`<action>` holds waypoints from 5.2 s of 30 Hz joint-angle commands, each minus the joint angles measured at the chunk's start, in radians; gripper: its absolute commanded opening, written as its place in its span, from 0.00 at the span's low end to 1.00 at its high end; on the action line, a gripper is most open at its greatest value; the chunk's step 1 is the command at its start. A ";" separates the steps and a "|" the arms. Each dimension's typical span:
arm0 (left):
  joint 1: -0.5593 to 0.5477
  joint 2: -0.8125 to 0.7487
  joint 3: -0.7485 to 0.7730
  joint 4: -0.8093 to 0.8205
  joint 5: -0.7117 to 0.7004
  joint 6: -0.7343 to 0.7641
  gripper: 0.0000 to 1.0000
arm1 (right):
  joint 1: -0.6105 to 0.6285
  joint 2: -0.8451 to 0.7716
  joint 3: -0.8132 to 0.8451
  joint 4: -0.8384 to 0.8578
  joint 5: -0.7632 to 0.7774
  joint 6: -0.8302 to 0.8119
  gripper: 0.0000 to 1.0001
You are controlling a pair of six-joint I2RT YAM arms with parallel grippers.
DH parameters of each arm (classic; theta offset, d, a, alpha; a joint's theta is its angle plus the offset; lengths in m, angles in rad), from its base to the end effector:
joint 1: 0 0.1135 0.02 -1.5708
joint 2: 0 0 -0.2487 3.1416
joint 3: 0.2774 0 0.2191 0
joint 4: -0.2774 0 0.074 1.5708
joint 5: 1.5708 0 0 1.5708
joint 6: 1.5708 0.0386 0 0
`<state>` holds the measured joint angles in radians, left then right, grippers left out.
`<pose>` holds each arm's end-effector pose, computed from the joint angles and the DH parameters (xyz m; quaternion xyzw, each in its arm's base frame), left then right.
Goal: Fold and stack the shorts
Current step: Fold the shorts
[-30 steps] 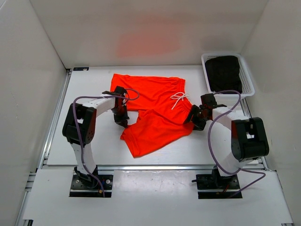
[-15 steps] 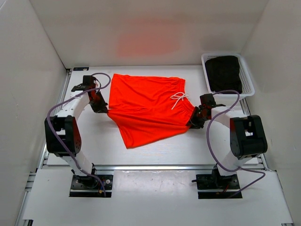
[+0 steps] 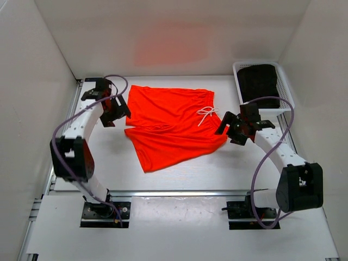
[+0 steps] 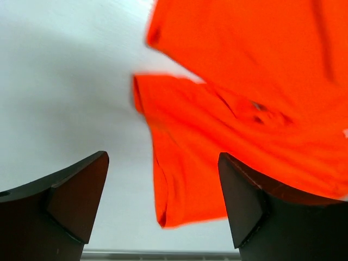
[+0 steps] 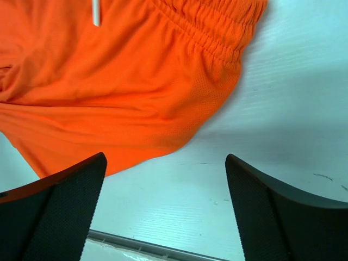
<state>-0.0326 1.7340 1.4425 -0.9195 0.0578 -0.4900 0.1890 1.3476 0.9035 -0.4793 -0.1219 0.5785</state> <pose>0.3189 -0.0126 0.2505 -0.2179 0.9590 -0.0737 0.1654 0.2434 0.0513 0.2301 0.1641 0.9322 0.1724 0.2728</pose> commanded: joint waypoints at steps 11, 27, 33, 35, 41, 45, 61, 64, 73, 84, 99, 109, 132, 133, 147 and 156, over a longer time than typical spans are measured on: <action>-0.446 -0.470 -0.647 0.096 0.053 -0.341 0.81 | -0.016 -0.028 -0.054 -0.030 0.015 0.003 0.90; -0.510 -0.234 -0.660 0.226 0.037 -0.375 0.10 | -0.095 0.062 -0.140 0.105 -0.102 0.061 0.87; -0.414 -0.493 -0.766 0.217 0.088 -0.406 0.10 | -0.134 0.139 -0.086 0.145 -0.071 0.070 0.77; -0.403 -0.520 -0.780 0.208 0.088 -0.406 0.10 | -0.134 0.191 -0.060 0.169 -0.071 0.070 0.75; -0.403 -0.541 -0.780 0.197 0.097 -0.406 0.10 | -0.134 0.298 -0.049 0.278 -0.114 0.096 0.64; -0.403 -0.531 -0.769 0.188 0.097 -0.406 0.10 | -0.134 0.363 -0.026 0.323 -0.176 0.119 0.39; -0.403 -0.849 -0.624 -0.134 0.017 -0.486 0.10 | -0.134 -0.067 -0.129 -0.137 0.030 -0.031 0.00; -0.373 -0.794 -0.463 -0.163 -0.050 -0.440 0.10 | -0.134 -0.116 -0.088 -0.179 0.041 -0.040 0.00; -0.172 -0.328 0.056 -0.136 -0.098 -0.153 0.10 | -0.134 -0.058 0.185 -0.260 0.050 -0.012 0.00; -0.093 0.249 0.752 -0.145 -0.118 -0.110 0.10 | -0.125 0.367 0.661 -0.292 0.059 -0.045 0.00; -0.006 0.880 1.368 0.048 0.158 -0.162 1.00 | -0.125 0.970 1.406 -0.332 -0.034 0.053 0.83; 0.008 0.419 0.669 0.068 0.171 -0.010 1.00 | -0.115 0.567 0.784 -0.105 0.005 0.055 0.78; -0.075 0.544 0.364 0.068 0.215 -0.039 1.00 | -0.083 0.797 0.715 0.038 -0.059 0.172 0.75; -0.075 0.544 0.364 0.068 0.215 -0.039 0.98 | -0.074 0.797 0.715 0.038 -0.032 0.172 0.75; -0.075 0.285 0.305 0.018 0.091 -0.039 1.00 | 0.017 0.533 0.562 0.068 0.275 0.135 0.85; -0.064 0.199 0.136 -0.018 0.071 -0.013 1.00 | 0.027 0.354 0.381 0.128 0.295 0.211 0.85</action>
<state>-0.0929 1.9480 1.6497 -0.9146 0.1562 -0.5117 0.2127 1.7466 1.3201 -0.3859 0.1295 0.7444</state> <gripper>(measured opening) 0.998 0.850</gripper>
